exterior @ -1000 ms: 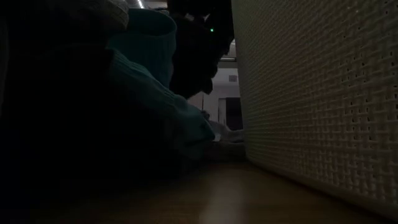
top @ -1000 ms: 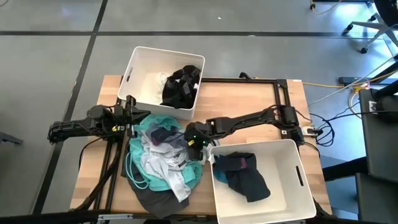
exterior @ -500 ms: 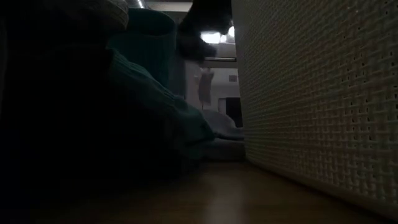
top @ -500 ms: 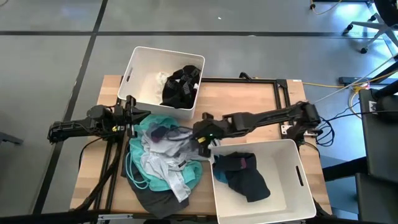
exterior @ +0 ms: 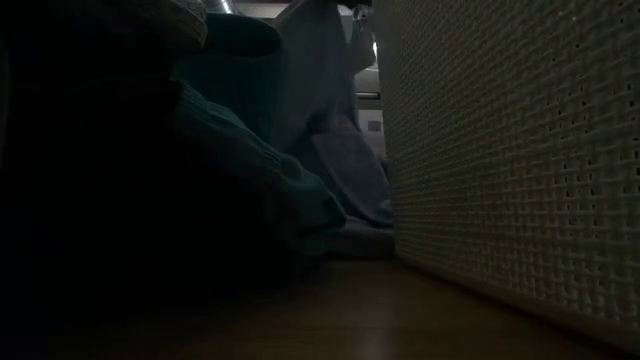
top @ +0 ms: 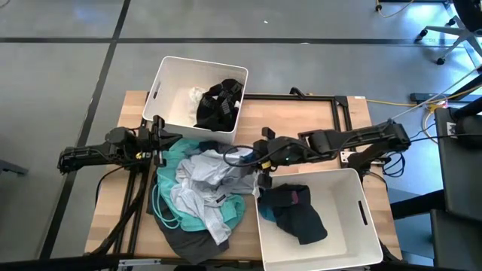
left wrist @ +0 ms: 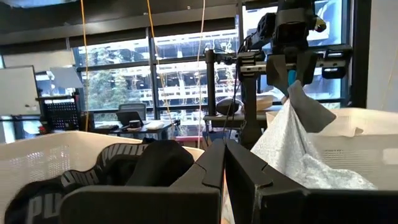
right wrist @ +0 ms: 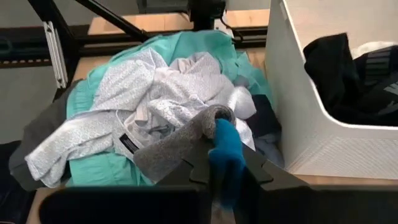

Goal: Sort clothes
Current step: Put the gray blue sock into the bottom white bin

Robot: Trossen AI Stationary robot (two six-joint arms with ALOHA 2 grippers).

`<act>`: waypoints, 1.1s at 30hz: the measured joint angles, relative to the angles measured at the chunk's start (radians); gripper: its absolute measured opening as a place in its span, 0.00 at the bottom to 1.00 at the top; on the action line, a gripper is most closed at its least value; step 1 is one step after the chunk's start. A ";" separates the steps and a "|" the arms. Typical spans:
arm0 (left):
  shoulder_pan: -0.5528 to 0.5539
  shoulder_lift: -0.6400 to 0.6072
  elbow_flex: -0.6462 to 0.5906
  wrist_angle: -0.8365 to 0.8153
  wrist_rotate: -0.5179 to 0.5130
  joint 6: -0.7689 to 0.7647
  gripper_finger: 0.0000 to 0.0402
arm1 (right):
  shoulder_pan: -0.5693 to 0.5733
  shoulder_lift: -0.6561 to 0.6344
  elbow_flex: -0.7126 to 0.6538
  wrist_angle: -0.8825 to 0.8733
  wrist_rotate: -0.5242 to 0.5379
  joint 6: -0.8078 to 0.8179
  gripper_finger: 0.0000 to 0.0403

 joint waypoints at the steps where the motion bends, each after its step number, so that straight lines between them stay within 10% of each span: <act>1: 0.000 0.000 0.000 0.002 0.006 -0.009 0.01 | 0.000 -0.001 0.000 0.001 0.000 0.000 0.08; 9: -0.001 0.012 0.000 0.051 0.181 -0.046 0.01 | 0.000 0.009 0.000 0.004 0.000 0.000 0.09; 33: -0.073 0.492 0.013 0.434 0.189 0.024 0.04 | 0.000 0.009 0.000 0.007 0.000 0.000 0.09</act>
